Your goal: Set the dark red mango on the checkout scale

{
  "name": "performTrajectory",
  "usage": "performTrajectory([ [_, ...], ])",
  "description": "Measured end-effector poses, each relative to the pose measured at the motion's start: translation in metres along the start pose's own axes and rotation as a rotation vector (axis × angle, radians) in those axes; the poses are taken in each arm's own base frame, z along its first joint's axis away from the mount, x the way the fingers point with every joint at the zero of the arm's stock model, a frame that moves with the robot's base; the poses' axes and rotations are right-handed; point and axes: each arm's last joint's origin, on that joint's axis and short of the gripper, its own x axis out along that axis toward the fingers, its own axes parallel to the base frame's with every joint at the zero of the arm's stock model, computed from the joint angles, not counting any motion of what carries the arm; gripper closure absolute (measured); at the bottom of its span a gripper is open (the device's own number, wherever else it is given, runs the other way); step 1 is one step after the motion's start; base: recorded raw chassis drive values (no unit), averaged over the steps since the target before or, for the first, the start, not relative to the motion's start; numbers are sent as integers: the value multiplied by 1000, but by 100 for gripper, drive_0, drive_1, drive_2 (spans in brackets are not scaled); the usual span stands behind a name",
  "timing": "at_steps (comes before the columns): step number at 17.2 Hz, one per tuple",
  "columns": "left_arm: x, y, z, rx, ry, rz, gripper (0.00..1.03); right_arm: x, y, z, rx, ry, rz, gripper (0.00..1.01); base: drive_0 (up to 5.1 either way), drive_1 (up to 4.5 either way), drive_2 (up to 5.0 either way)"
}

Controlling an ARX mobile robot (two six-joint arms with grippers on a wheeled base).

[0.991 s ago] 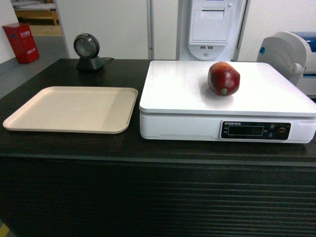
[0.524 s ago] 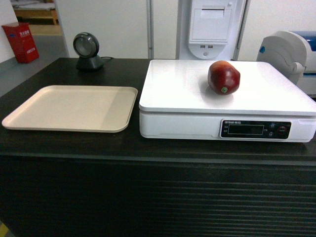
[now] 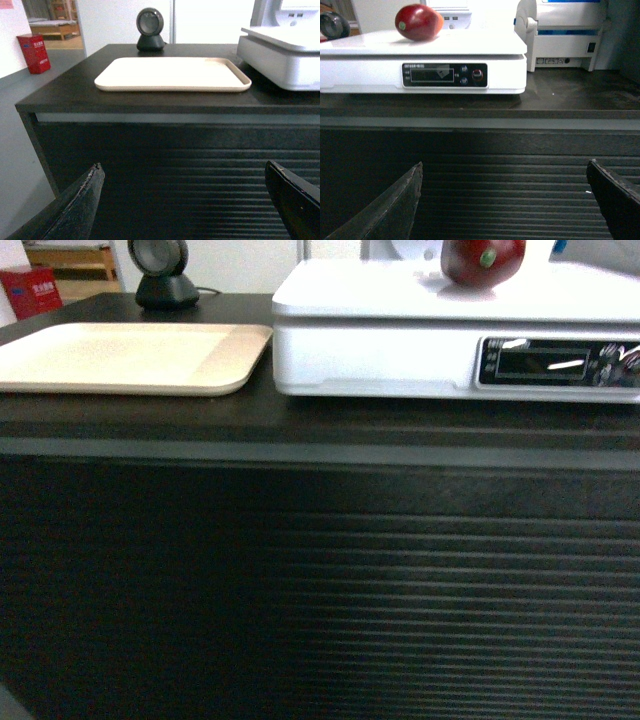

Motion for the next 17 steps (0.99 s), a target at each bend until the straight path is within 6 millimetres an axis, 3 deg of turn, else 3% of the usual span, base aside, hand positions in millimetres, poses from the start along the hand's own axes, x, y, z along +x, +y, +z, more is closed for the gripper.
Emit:
performTrajectory([
  [17, 0, 0, 0, 0, 0, -1, 5, 0, 0, 0, 0, -2, -2, 3, 0, 0, 0],
])
